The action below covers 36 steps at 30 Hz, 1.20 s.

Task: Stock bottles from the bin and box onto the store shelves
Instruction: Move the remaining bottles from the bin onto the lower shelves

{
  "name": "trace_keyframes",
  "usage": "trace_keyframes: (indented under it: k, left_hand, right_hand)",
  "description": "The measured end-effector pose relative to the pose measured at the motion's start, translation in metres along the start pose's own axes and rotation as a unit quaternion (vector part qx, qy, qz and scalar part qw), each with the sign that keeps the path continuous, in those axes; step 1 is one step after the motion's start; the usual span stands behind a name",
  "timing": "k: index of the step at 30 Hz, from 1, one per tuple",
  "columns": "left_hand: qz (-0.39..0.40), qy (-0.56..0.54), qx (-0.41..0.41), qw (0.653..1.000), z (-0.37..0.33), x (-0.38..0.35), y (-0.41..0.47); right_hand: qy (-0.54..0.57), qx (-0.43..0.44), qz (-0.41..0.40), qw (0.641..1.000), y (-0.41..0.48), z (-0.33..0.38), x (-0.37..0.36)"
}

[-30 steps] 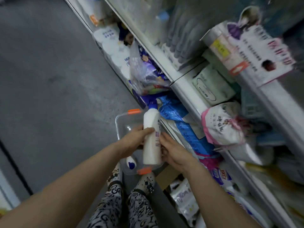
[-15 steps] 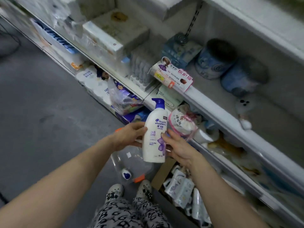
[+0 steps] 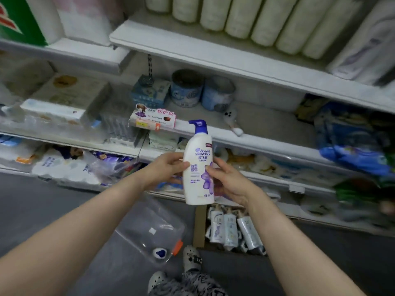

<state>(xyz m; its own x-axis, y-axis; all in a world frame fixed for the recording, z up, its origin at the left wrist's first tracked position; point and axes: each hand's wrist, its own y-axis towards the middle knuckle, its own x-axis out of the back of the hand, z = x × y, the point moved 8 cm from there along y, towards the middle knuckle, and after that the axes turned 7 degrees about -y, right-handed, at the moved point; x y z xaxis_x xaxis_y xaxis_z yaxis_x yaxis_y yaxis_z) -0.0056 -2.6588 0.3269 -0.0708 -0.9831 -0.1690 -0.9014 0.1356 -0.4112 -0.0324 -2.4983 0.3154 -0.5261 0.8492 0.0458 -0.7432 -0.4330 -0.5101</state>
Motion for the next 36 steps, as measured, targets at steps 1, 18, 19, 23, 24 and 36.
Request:
trace_keyframes:
  k: [1, 18, 19, 23, 24, 36]
  left_hand:
    - [0.014, 0.0, -0.007, 1.0, -0.008, -0.009, 0.001]
    - [0.174, 0.081, -0.105, 0.976, -0.092, -0.245, 0.011]
    - [0.182, 0.084, -0.106, 0.974, -0.092, -0.263, 0.011]
    - [0.205, 0.089, -0.121, 0.967, -0.091, -0.335, 0.013]
    - [0.207, 0.088, -0.122, 0.967, -0.091, -0.356, 0.013]
    - [0.242, 0.095, -0.166, 0.951, -0.105, -0.538, 0.024]
  right_hand:
    - [0.008, 0.011, -0.016, 1.0, -0.01, 0.005, 0.007]
    - [0.069, 0.102, -0.24, 0.963, -0.188, 0.011, 0.179]
    - [0.07, 0.105, -0.248, 0.961, -0.2, 0.008, 0.192]
    - [0.077, 0.122, -0.266, 0.953, -0.247, -0.005, 0.243]
    - [0.075, 0.125, -0.269, 0.952, -0.26, -0.009, 0.259]
    - [0.044, 0.15, -0.315, 0.936, -0.359, -0.025, 0.411]
